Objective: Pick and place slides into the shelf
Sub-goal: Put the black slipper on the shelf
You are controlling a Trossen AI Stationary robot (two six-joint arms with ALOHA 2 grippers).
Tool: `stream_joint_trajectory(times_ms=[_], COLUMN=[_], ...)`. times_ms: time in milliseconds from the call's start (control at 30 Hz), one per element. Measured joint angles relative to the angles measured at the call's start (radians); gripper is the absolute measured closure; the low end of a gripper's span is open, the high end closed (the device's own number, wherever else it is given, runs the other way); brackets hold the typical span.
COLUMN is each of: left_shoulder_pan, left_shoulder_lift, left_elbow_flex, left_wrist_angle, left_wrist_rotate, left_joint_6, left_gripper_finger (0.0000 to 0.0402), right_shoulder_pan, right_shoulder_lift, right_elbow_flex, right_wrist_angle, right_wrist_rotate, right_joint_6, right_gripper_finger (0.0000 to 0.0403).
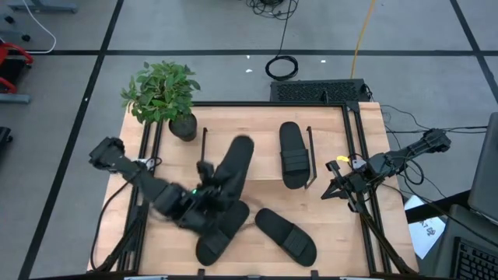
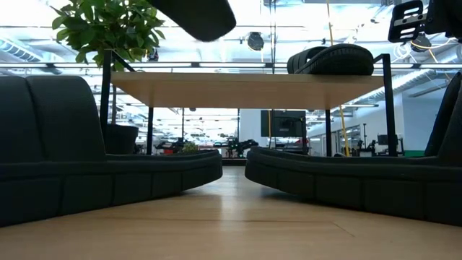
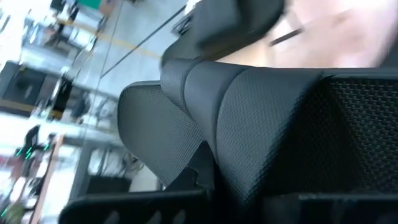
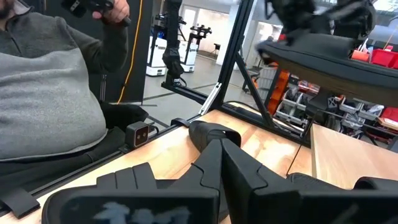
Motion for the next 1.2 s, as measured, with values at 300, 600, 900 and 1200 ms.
stream_joint_trajectory(times_ms=[300, 600, 900, 1200], left_shoulder_pan=[0.23, 0.333, 0.388, 0.407], left_shoulder_lift=[0.005, 0.148, 0.222, 0.217], left_elbow_flex=[0.0, -0.001, -0.001, 0.002], left_wrist_angle=[0.06, 0.219, 0.318, 0.464], left_wrist_rotate=[0.04, 0.092, 0.012, 0.103], left_joint_6=[0.075, 0.271, 0.283, 0.38], left_gripper_finger=[0.0392, 0.0392, 0.0392, 0.0392], right_shoulder_pan=[0.0, 0.0, 0.0, 0.0], right_shoulder_lift=[0.0, 0.0, 0.0, 0.0], right_elbow_flex=[0.0, 0.0, 0.0, 0.0], right_wrist_angle=[0.001, 0.005, 0.005, 0.007], right_wrist_rotate=[0.0, 0.0, 0.0, -0.001], right_joint_6=[0.0, -0.002, -0.007, -0.006], right_gripper_finger=[0.0403, 0.0403, 0.0403, 0.0403])
